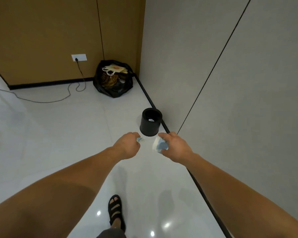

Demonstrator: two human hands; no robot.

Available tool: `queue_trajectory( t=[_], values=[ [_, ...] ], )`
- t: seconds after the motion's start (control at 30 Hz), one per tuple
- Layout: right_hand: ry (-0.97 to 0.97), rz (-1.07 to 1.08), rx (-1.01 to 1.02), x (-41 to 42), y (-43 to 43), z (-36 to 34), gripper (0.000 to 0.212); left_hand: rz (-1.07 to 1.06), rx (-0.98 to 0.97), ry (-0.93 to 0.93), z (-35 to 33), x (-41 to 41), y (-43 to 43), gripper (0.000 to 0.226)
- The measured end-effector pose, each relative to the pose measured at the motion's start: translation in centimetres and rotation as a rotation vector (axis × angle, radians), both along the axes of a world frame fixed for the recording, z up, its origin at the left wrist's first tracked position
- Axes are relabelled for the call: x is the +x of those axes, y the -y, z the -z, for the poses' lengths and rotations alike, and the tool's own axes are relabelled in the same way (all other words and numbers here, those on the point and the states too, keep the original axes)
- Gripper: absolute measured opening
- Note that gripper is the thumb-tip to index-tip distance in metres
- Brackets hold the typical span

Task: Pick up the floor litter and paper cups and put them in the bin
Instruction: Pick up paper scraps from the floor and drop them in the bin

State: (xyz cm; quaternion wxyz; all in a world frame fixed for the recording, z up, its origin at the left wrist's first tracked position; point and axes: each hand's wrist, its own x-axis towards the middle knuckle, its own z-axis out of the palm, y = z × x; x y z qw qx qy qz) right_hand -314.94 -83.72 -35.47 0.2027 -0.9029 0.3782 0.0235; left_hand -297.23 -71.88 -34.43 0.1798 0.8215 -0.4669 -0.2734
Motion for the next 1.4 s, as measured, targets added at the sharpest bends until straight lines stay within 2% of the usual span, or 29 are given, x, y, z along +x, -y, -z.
queue_trajectory(
  t=[0.27, 0.5, 0.93, 1.03, 1.17, 1.4],
  values=[
    [0.034, 0.136, 0.049, 10.6, 12.3, 0.2, 0.068, 0.084, 0.015, -0.017, -0.2, 11.8, 14.1, 0.034],
    [-0.007, 0.176, 0.121, 16.8, 23.7, 3.7, 0.069, 0.135, 0.08, -0.049, 2.1, 17.4, 28.0, 0.029],
    [-0.056, 0.229, 0.279, 25.6, 45.2, 7.5, 0.067, 0.115, 0.24, -0.15, 6.5, 26.9, 50.0, 0.038],
    [-0.072, 0.295, 0.331, 27.6, 48.2, 9.4, 0.064, 0.169, 0.29, -0.168, 9.2, 28.9, 54.6, 0.037],
    [-0.118, 0.403, 0.35, 30.8, 51.8, 14.4, 0.05, 0.263, 0.379, -0.214, 15.1, 32.0, 60.3, 0.037],
    [-0.142, 0.716, 0.547, 35.5, 56.1, 27.8, 0.062, 0.336, 0.513, -0.275, 29.0, 36.2, 69.8, 0.044]
  ],
)
